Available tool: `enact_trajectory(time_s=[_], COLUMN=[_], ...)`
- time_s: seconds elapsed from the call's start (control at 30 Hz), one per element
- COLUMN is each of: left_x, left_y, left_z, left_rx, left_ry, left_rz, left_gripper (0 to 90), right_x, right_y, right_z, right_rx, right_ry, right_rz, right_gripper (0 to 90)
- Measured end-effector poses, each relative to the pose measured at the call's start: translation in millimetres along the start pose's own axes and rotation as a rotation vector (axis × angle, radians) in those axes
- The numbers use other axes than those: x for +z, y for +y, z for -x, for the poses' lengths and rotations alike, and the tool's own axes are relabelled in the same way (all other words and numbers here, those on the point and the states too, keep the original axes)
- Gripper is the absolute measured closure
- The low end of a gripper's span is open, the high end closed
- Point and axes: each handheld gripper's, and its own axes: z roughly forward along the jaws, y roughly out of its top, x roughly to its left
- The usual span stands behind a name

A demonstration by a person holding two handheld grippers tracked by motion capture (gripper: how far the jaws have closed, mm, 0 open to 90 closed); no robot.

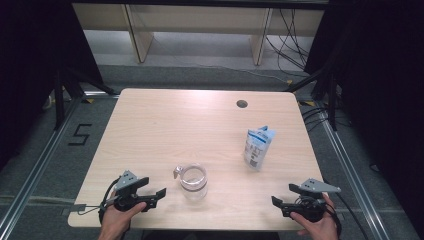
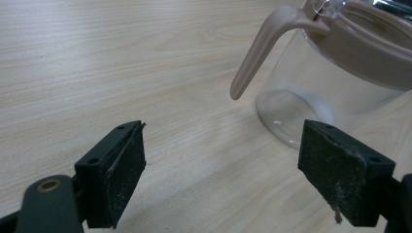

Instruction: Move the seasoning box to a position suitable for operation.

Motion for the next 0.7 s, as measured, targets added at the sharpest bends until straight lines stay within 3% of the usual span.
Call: enact_trajectory(time_s=[0.17, 0.2, 0.27, 0.3, 0.43, 0.47, 0.53, 0.6, 0.67, 0.7], left_x=[0.8, 0.2, 2.2, 2.5, 3.6, 3.9, 4.4, 6.1, 8.3, 9.5], left_y=[0.7, 1.5, 1.9, 2.2, 2.7, 2.4, 1.8, 1.6, 1.3, 1.1], left_z=[-0.9, -1.6, 0.3, 1.3, 6.2, 8.1, 13.0, 19.7, 24.3, 27.2], left_rx=[-0.012, 0.013, 0.017, 0.02, 0.048, 0.06, 0.081, 0.082, 0.104, 0.106], left_ry=[0.006, 0.003, -0.002, -0.004, -0.017, -0.035, -0.058, -0.064, -0.084, -0.088], left_rz=[0.012, 0.003, 0.007, 0.001, -0.005, -0.005, -0.01, -0.008, -0.017, -0.012], left_gripper=[21.6, 22.8, 24.1, 25.7, 42.6, 42.6, 53.4, 58.7, 63.5, 64.9], right_x=[1.0, 1.0, 0.9, 0.6, -0.4, -0.4, 0.0, 0.3, 0.7, 1.8], right_y=[0.4, 0.5, 0.5, 0.0, 0.5, 0.6, 0.4, 0.5, -0.1, 0.2], right_z=[-0.7, -1.0, -1.1, -3.5, -3.0, -3.1, -2.8, -1.9, -3.3, 0.0], right_rx=[-0.007, -0.008, -0.007, 0.03, 0.03, 0.031, 0.026, 0.016, 0.037, -0.003], right_ry=[0.007, 0.01, 0.007, 0.014, 0.018, 0.018, 0.019, 0.015, 0.019, 0.026], right_rz=[0.006, 0.007, 0.007, -0.005, -0.006, -0.006, -0.004, -0.003, -0.007, 0.005], right_gripper=[15.6, 15.7, 15.7, 15.8, 16.0, 16.0, 16.3, 16.5, 16.6, 16.6])
